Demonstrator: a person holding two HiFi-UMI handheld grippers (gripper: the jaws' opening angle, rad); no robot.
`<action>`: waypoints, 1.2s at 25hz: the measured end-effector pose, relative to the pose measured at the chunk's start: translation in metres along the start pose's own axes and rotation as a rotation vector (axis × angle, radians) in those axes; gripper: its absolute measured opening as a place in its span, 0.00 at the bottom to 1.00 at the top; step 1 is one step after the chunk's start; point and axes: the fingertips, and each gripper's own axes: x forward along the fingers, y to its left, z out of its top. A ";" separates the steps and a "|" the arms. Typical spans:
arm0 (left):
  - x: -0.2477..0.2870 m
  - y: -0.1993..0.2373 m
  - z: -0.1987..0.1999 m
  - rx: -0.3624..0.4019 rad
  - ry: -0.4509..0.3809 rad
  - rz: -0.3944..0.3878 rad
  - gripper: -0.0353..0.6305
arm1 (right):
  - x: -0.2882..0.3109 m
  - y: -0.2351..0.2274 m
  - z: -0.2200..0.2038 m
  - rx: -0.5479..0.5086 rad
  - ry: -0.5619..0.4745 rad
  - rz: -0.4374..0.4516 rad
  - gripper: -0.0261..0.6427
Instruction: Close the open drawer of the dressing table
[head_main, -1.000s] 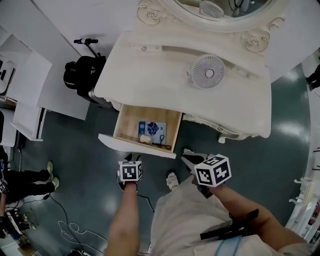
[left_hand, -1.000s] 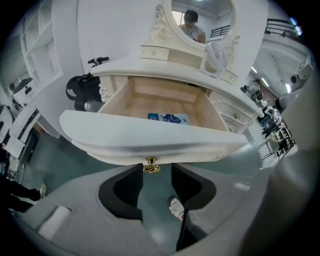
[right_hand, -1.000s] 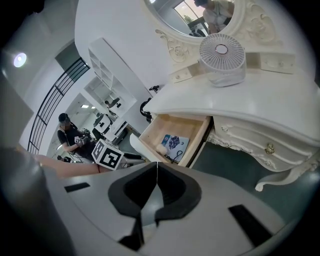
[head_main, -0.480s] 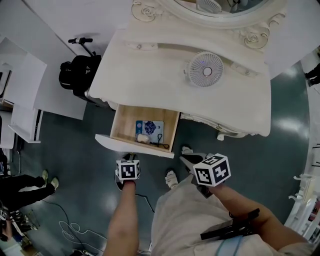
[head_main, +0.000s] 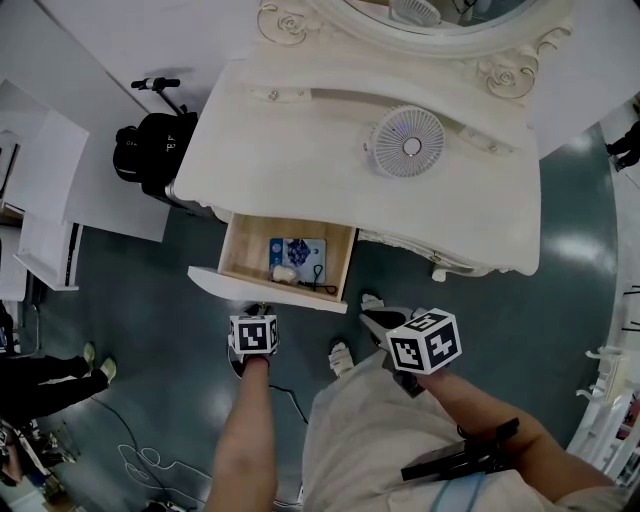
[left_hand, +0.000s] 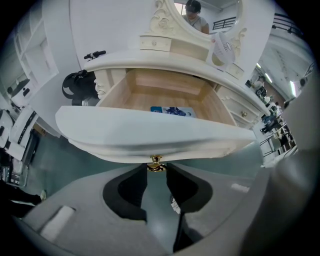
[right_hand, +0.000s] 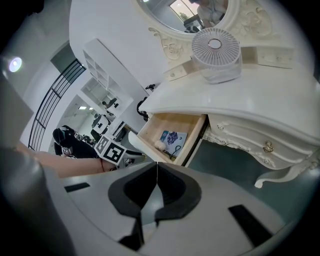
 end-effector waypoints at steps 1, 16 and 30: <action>0.001 0.000 0.003 0.002 -0.002 0.000 0.23 | 0.000 -0.002 0.000 0.002 0.001 -0.002 0.06; 0.013 -0.004 0.038 0.014 -0.011 -0.004 0.23 | -0.003 -0.020 0.009 0.031 -0.002 -0.020 0.06; 0.025 -0.006 0.068 0.021 -0.015 -0.019 0.23 | 0.003 -0.031 0.025 0.039 0.009 -0.031 0.06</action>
